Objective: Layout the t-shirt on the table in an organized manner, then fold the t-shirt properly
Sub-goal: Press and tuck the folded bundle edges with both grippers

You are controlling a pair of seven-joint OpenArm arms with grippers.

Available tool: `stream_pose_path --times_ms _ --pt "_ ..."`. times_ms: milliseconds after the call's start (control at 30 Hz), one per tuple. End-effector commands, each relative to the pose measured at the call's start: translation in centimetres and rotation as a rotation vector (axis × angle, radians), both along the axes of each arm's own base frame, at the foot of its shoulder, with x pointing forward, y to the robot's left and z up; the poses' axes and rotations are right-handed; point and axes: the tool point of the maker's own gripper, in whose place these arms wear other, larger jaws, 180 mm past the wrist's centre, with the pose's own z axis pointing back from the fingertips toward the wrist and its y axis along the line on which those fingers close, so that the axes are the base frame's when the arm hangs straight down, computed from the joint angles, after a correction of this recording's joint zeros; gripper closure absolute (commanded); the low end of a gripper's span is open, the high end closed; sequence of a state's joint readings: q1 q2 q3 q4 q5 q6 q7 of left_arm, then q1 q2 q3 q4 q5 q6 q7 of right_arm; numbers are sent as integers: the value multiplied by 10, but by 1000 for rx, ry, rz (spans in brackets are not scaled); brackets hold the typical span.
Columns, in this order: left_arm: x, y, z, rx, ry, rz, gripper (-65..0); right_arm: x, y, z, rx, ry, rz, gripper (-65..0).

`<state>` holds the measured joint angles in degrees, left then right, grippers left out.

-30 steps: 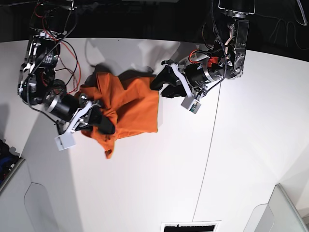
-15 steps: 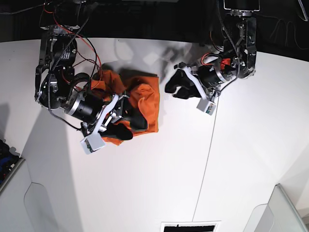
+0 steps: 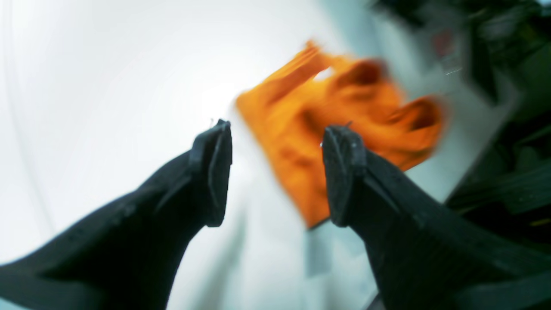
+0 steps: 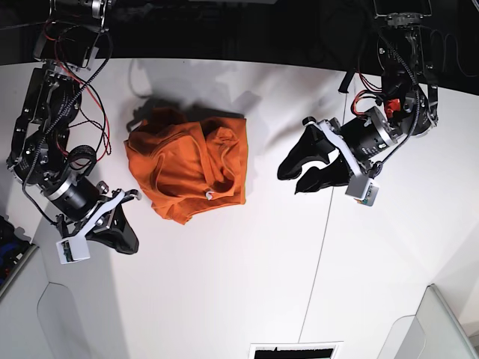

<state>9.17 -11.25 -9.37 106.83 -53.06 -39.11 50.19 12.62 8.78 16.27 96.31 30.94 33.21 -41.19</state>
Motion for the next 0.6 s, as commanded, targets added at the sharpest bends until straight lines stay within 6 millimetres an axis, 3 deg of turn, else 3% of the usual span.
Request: stream_pose_path --times_ms 0,133,233,333,433,567 --pt "3 -15 27 -53 -83 -47 -355 10 -4 14 28 -56 -15 0" --pt "-9 -75 30 -11 -112 -245 -271 32 -4 -14 110 9 -36 0" --pt "-29 -125 19 25 -109 -379 -250 47 15 -41 130 109 9 0" --pt "-45 -158 -4 53 -61 -449 -250 53 41 -66 77 194 87 0" --pt "-52 -165 -34 73 28 -466 -250 50 66 -83 -32 238 178 0" --pt "-52 -145 -77 138 134 -437 -250 40 76 -99 -161 260 252 0"
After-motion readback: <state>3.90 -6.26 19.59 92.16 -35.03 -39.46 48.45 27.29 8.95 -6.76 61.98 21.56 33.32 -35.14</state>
